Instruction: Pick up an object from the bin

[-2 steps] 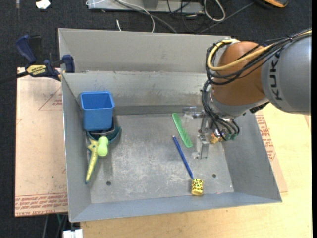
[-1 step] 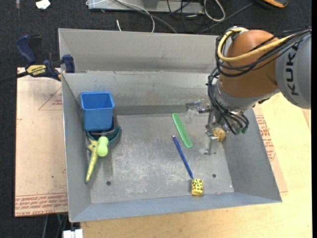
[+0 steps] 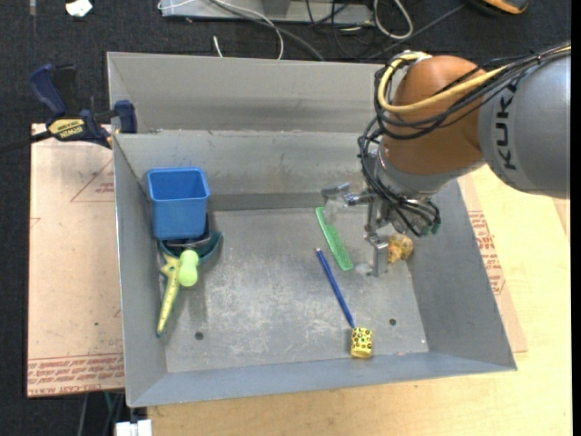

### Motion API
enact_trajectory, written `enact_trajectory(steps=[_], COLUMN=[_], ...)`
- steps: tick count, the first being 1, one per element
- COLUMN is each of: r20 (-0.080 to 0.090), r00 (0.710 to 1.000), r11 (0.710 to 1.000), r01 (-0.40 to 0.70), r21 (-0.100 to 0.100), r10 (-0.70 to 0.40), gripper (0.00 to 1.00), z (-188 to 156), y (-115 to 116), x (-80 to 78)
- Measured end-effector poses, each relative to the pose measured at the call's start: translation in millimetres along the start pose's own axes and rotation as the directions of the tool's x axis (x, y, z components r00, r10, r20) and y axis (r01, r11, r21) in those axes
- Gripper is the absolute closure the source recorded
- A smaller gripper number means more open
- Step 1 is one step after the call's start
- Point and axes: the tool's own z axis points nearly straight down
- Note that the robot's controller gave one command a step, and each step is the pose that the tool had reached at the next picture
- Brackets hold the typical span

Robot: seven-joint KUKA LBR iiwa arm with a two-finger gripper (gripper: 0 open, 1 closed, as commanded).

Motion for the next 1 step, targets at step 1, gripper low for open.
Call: enact_trajectory(steps=[1], r20=[0.002], r00=[0.922], r11=[0.922], r01=[0.387], r21=[0.001], r10=[-0.387], gripper=[0.00], z=[23.4], y=[37.9], x=[17.1])
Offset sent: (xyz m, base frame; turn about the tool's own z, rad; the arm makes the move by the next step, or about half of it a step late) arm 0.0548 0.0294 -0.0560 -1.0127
